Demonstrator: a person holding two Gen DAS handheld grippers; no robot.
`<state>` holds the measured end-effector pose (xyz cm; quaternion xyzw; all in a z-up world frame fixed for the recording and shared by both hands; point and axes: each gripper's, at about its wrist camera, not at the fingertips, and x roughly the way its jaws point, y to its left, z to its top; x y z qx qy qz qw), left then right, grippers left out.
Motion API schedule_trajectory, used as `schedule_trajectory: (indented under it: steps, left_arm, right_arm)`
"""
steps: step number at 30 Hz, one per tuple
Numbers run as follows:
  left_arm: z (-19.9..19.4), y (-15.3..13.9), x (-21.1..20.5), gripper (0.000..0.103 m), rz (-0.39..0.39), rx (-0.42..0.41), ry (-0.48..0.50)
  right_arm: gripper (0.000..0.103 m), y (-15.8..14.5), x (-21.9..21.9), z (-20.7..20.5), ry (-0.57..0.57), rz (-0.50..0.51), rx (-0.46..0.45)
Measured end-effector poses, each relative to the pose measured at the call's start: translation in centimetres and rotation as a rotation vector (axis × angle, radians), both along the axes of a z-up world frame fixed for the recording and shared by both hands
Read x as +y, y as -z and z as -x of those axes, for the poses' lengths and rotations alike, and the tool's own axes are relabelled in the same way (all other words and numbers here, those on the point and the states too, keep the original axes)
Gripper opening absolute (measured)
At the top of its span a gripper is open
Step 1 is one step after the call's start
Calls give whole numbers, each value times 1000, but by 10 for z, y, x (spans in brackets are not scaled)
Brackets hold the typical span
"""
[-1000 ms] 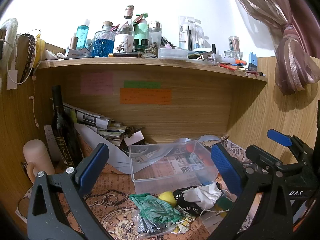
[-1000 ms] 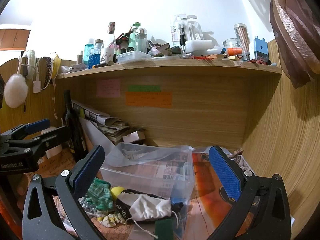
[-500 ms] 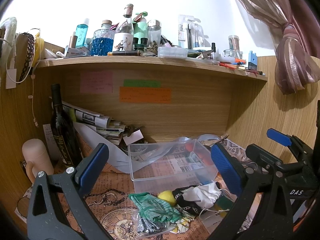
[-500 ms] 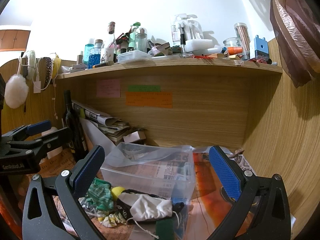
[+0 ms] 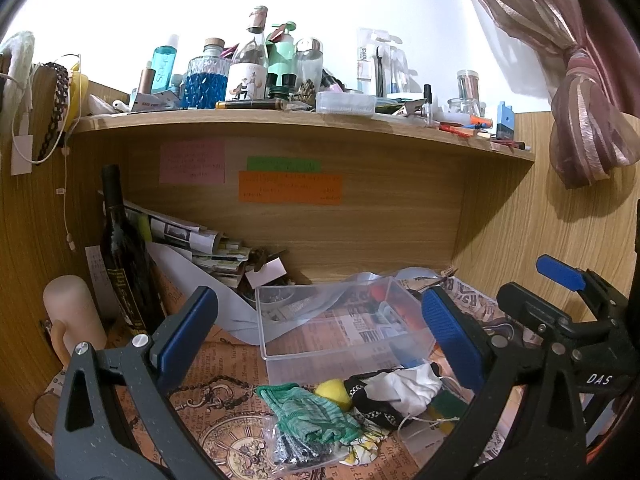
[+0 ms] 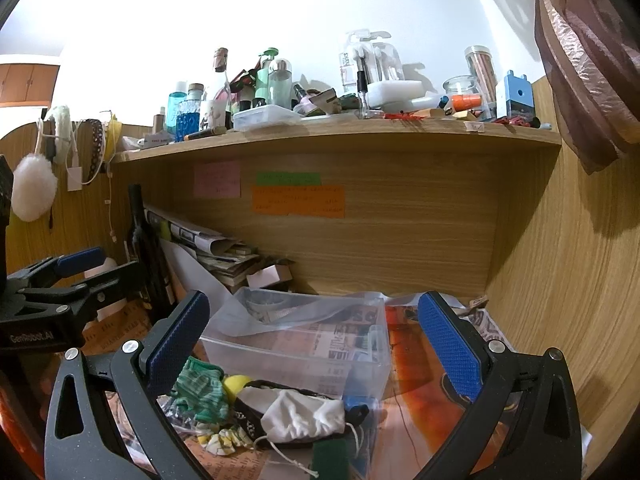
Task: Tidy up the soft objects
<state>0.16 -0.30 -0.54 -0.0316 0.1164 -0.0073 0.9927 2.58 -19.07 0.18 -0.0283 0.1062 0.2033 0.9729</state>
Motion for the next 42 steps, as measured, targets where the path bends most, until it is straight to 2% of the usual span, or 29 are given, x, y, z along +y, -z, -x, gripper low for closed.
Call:
schedule_trajectory:
  steps: [27, 33, 42]
  left_arm:
    - [-4, 4, 2, 103, -7, 17, 18]
    - [-23, 26, 9, 103, -15, 118, 26]
    - [-52, 74, 34, 103, 61, 310, 37]
  right_arm:
    - [103, 1, -4, 0, 8, -15, 3]
    - [103, 12, -11, -15, 15, -39, 69]
    - [103, 46, -11, -35, 18, 29, 198]
